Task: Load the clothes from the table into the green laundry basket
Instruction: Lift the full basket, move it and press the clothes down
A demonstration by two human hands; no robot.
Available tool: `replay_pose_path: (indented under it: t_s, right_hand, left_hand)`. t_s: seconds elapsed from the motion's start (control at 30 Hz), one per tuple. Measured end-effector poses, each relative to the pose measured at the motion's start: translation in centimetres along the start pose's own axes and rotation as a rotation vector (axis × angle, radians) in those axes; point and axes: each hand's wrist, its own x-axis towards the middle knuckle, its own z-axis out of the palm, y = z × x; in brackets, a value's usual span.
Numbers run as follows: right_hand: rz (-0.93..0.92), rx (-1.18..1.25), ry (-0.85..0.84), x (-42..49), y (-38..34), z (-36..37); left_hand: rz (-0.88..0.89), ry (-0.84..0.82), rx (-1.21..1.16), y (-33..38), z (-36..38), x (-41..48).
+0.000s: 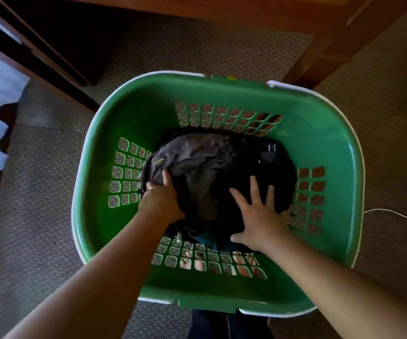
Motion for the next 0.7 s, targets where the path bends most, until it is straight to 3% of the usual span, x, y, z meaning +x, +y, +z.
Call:
replay_pose_path:
  t_s: [0.13,0.3,0.37,0.47,0.57,0.63,0.7]
  right_hand:
    - [-0.005,-0.132,0.087,-1.4,-1.4,4.3]
    - [-0.048,-0.224,0.128,1.5,-0.7,4.8]
    - [-0.054,-0.243,0.141,2.6,-0.2,4.3]
    - [-0.086,-0.186,0.103,2.9,0.0,3.4]
    - [-0.089,-0.088,0.043,1.3,0.3,1.7]
    - [-0.067,-0.056,0.128,-0.1,0.6,1.2]
    - [0.023,-0.027,0.325,-1.2,1.1,1.7]
  left_hand:
    - [-0.025,-0.100,-0.051,0.6,3.1,-0.8]
    - [0.006,-0.018,-0.126,0.5,6.0,0.0]
    - [0.008,-0.081,-0.190,0.2,5.0,1.0]
    - [0.015,-0.164,-0.321,-1.0,2.5,1.9]
    - [0.056,-0.117,-0.212,-2.0,0.7,1.2]
    - [0.028,-0.077,-0.289,-2.2,0.2,0.2]
    - [0.028,0.056,-0.346,-1.8,0.6,-1.0]
